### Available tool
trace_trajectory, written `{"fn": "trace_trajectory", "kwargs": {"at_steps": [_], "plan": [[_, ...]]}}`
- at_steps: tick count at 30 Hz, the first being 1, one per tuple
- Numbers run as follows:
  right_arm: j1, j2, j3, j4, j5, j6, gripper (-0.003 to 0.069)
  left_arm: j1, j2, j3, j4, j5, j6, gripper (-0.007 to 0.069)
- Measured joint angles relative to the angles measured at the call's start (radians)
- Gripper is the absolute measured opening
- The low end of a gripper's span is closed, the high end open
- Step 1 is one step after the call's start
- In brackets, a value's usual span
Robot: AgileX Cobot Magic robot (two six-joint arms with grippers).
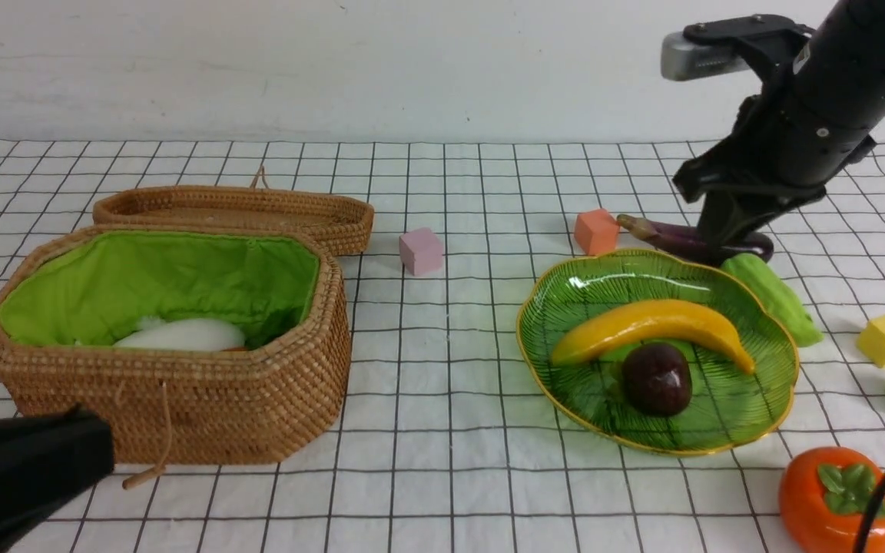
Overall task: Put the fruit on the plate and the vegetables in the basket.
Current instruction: Grab a tomato with your right arm and place it on the plate on the right.
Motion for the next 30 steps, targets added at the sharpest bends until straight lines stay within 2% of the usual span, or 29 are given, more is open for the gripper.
{"fn": "trace_trajectory", "kwargs": {"at_steps": [4,7,8,10,13,14,17,22,26,28,30], "plan": [[-0.067,0.023,-0.018,-0.002,0.002,-0.026,0.0204,-0.075,0.06,0.001,0.001,-0.043,0.017,-0.0013],[-0.13,0.019,-0.021,0.006,0.009,-0.028,0.0204,-0.236,0.163,0.002,0.08,-0.079,0.028,-0.0013],[-0.132,0.019,-0.021,0.008,0.008,-0.026,0.0204,-0.244,0.169,0.003,0.086,-0.083,0.026,-0.0013],[-0.155,-0.006,-0.001,0.027,0.009,0.019,0.0204,-0.337,0.232,0.006,0.149,-0.138,-0.014,-0.0013],[-0.158,-0.072,0.094,0.04,0.005,0.067,0.0195,-0.385,0.255,0.009,0.188,-0.212,-0.032,-0.0013],[-0.158,-0.079,0.104,0.041,0.004,0.069,0.0195,-0.389,0.255,0.009,0.19,-0.217,-0.033,-0.0013],[-0.156,-0.209,0.327,0.082,0.001,0.093,0.0176,-0.399,0.255,0.009,0.191,-0.241,-0.035,-0.0013],[-0.181,-0.362,0.634,0.065,-0.061,0.182,0.019,-0.399,0.255,0.009,0.191,-0.224,-0.035,-0.0013],[-0.269,-0.405,0.809,0.074,-0.166,0.249,0.0249,-0.399,0.255,0.009,0.191,-0.221,-0.035,-0.0013],[-0.347,-0.403,0.904,0.142,-0.258,0.246,0.0322,-0.399,0.255,0.009,0.191,-0.218,-0.035,-0.0013],[-0.372,-0.399,0.941,0.2,-0.301,0.218,0.0374,-0.399,0.255,0.009,0.191,-0.216,-0.035,-0.0013]]}}
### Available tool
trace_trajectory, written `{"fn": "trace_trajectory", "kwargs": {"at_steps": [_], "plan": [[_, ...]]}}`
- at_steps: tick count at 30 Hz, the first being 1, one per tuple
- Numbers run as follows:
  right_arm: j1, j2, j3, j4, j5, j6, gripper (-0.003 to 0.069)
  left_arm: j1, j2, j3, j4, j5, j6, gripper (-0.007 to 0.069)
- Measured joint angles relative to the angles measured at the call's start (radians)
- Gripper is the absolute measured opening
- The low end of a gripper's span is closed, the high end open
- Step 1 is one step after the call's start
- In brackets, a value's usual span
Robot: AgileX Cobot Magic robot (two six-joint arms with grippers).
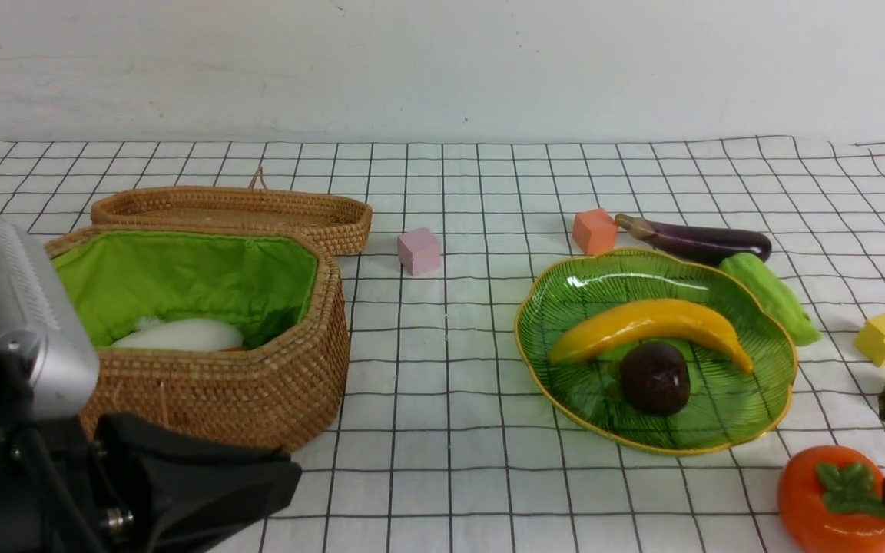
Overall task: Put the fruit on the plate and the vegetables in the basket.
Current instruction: Grab a tomato with your right arm and place it on the plate on the right.
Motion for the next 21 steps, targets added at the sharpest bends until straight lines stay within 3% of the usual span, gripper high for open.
{"fn": "trace_trajectory", "kwargs": {"at_steps": [2,7,15,21], "plan": [[-0.049,0.016,0.058,0.112,-0.105,-0.091,0.0475,0.0,0.0,0.0,0.0,0.002,0.0,-0.0013],[-0.073,0.072,0.081,0.218,-0.203,-0.17,0.0604,0.0,0.0,0.0,-0.003,0.005,0.0,-0.0013],[-0.073,0.174,0.074,0.372,-0.24,-0.253,0.0573,0.0,0.0,0.0,-0.008,0.008,0.0,-0.0013],[-0.073,0.179,0.074,0.391,-0.189,-0.309,0.0512,0.0,0.0,0.0,-0.01,0.008,0.0,-0.0013]]}}
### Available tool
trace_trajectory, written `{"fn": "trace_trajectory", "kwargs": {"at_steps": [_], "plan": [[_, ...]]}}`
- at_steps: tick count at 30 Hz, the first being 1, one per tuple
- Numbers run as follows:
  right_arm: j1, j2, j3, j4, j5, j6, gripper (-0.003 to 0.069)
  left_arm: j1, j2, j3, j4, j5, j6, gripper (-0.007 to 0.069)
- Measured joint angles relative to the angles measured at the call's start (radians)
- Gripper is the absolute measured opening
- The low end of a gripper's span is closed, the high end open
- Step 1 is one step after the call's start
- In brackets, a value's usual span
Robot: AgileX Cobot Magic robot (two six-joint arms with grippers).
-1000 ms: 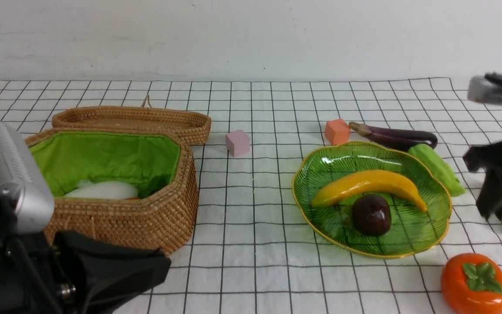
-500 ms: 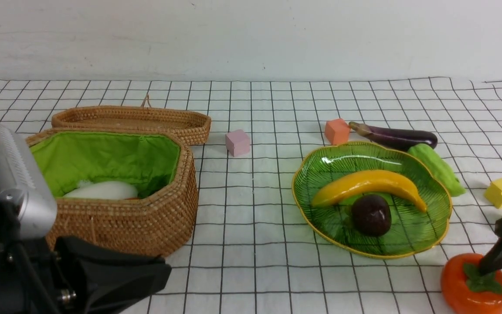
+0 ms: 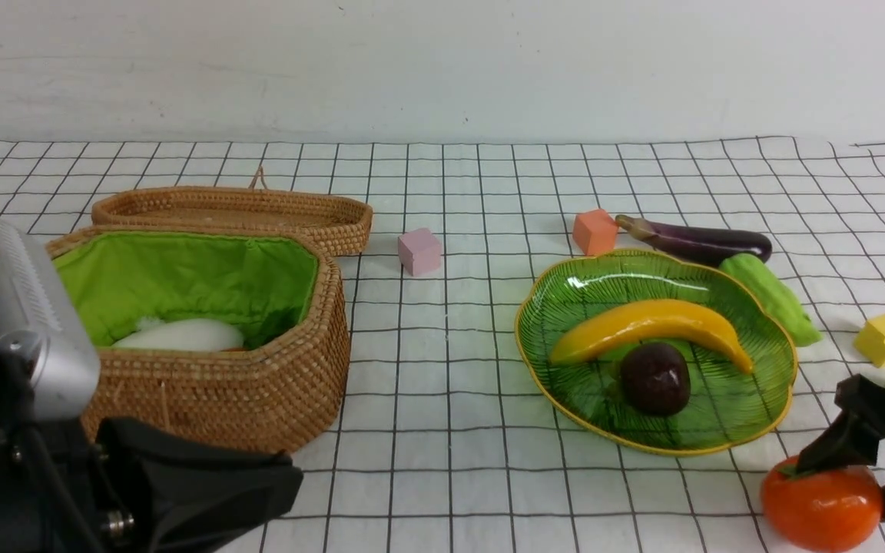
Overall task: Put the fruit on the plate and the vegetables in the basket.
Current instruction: Grab a tomato with your right arm and place it on the plate on the right.
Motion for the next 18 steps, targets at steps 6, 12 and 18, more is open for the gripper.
{"fn": "trace_trajectory", "kwargs": {"at_steps": [6,12,18], "plan": [[0.0,0.001,-0.001,-0.003,0.041,-0.014,0.0496,0.0,0.0,0.0,0.0,0.011,0.0,-0.0013],[0.0,0.004,-0.035,-0.036,0.061,-0.022,0.0496,0.0,0.0,0.0,0.0,0.019,0.0,-0.0013],[0.0,0.003,-0.139,-0.111,0.158,-0.01,0.0496,0.0,0.0,0.0,0.0,0.02,0.0,-0.0013]]}}
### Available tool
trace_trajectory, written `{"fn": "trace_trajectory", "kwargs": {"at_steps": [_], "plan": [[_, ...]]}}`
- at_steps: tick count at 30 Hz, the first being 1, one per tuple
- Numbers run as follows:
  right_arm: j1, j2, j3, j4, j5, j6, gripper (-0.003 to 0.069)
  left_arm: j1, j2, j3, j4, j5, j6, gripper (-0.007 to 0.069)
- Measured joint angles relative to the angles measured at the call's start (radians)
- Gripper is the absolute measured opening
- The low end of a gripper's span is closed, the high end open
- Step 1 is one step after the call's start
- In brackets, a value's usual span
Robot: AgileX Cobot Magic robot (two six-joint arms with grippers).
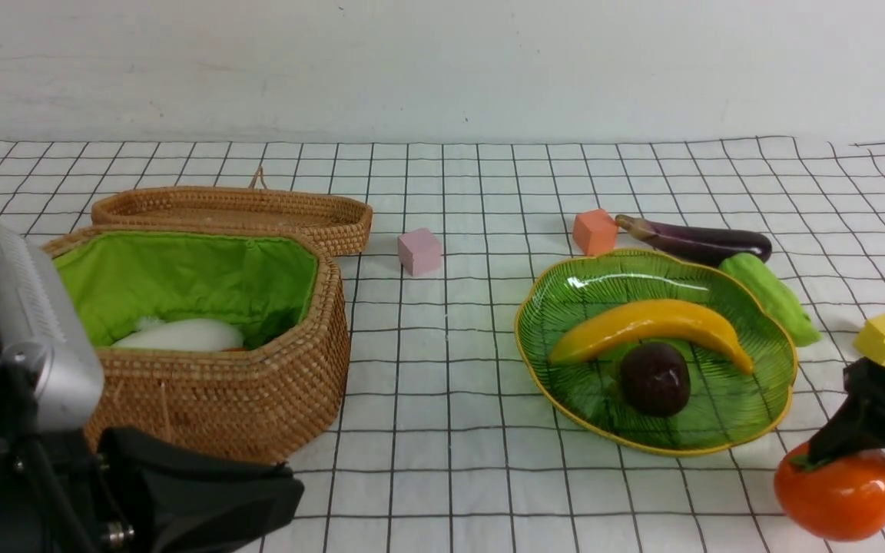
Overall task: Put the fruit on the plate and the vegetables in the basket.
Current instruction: Grab a tomato with your right arm and place it on the plate on the right.
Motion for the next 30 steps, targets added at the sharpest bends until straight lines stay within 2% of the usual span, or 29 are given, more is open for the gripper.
{"fn": "trace_trajectory", "kwargs": {"at_steps": [5,8,9,10,13,16,19,23,25,27,30], "plan": [[0.015,-0.059,-0.066,-0.034,0.064,0.02,0.0496,0.0,0.0,0.0,0.0,-0.023,0.003,-0.0013],[0.1,-0.094,-0.101,-0.01,-0.051,0.003,0.0496,0.0,0.0,0.0,0.0,-0.062,0.004,-0.0013],[0.1,-0.094,-0.101,-0.01,-0.063,0.001,0.0496,0.0,0.0,0.0,0.0,-0.065,0.004,-0.0013],[0.141,-0.078,-0.104,0.0,-0.157,-0.012,0.0496,0.0,0.0,0.0,0.0,-0.076,0.004,-0.0013],[0.185,-0.03,-0.105,0.01,-0.272,-0.043,0.0496,0.0,0.0,0.0,-0.001,-0.086,0.004,-0.0013],[0.22,0.038,-0.105,0.053,-0.358,-0.125,0.0496,0.0,0.0,0.0,-0.004,-0.09,0.004,-0.0013],[0.234,0.06,-0.105,0.11,-0.382,-0.216,0.0511,0.0,0.0,0.0,-0.01,-0.116,0.004,-0.0013],[0.235,0.055,-0.11,0.155,-0.414,-0.291,0.0639,0.0,0.0,0.0,-0.03,-0.182,0.004,-0.0013],[0.234,0.046,-0.118,0.156,-0.415,-0.31,0.0671,0.0,0.0,0.0,-0.041,-0.211,0.004,-0.0013],[0.226,0.029,-0.135,0.152,-0.399,-0.31,0.0673,0.0,0.0,0.0,-0.047,-0.234,0.004,-0.0013],[0.184,-0.004,-0.212,0.118,-0.315,-0.243,0.0617,0.0,0.0,0.0,-0.063,-0.28,0.004,-0.0013]]}}
